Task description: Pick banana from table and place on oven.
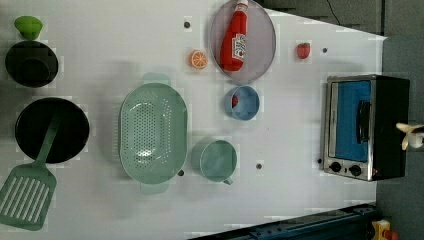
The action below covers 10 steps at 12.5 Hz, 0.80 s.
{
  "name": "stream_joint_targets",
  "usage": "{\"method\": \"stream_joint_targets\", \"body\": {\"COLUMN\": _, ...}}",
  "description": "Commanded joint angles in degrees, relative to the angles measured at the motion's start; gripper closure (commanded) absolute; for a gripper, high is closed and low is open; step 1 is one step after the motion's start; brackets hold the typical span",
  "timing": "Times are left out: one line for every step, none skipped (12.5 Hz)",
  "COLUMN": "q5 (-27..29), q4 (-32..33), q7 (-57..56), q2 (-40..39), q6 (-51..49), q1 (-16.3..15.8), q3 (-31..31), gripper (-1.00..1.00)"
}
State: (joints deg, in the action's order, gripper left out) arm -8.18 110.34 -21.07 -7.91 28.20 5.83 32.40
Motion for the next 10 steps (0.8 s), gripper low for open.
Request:
{"method": "stream_joint_targets", "body": {"q5": 0.8, "q4": 0.0, "q7": -13.9, "q2": -1.1, "q6": 5.7, "q1": -2.7, "q3": 1.2, "gripper": 0.37}}
{"method": "stream_joint_targets", "body": {"q5": 1.1, "q4": 0.1, "q7": -13.9, "q2": -2.3, "q6": 5.6, "q1": -2.7, "q3": 1.4, "gripper": 0.18}}
{"method": "stream_joint_targets", "body": {"q5": 1.3, "q4": 0.2, "q7": -13.9, "q2": -3.2, "q6": 5.7, "q1": -2.7, "q3": 1.4, "gripper": -0.05}}
{"method": "stream_joint_targets", "body": {"q5": 1.5, "q4": 0.2, "q7": -13.9, "q2": -3.5, "q6": 5.7, "q1": -2.7, "q3": 1.2, "gripper": -0.28}}
{"method": "stream_joint_targets", "body": {"q5": 1.5, "q4": 0.1, "q7": -13.9, "q2": -3.5, "q6": 5.7, "q1": -2.8, "q3": 0.9, "gripper": -0.5}}
{"method": "stream_joint_targets", "body": {"q5": 1.5, "q4": 0.2, "q7": -13.9, "q2": -3.5, "q6": 5.6, "q1": -2.9, "q3": 0.9, "gripper": -0.74}}
{"method": "stream_joint_targets", "body": {"q5": 1.5, "q4": 0.1, "q7": -13.9, "q2": -3.3, "q6": 5.6, "q1": -3.1, "q3": 0.8, "gripper": -0.96}}
{"method": "stream_joint_targets", "body": {"q5": 1.5, "q4": -0.3, "q7": -13.9, "q2": -2.8, "q6": 5.6, "q1": -3.4, "q3": 0.2, "gripper": -1.0}}
{"method": "stream_joint_targets", "body": {"q5": 1.4, "q4": -1.1, "q7": -13.9, "q2": -1.8, "q6": 5.5, "q1": -4.1, "q3": -0.8, "gripper": -1.0}}
{"method": "stream_joint_targets", "body": {"q5": 1.4, "q4": -1.9, "q7": -13.9, "q2": -0.5, "q6": 5.2, "q1": -5.0, "q3": -2.5, "gripper": -1.0}}
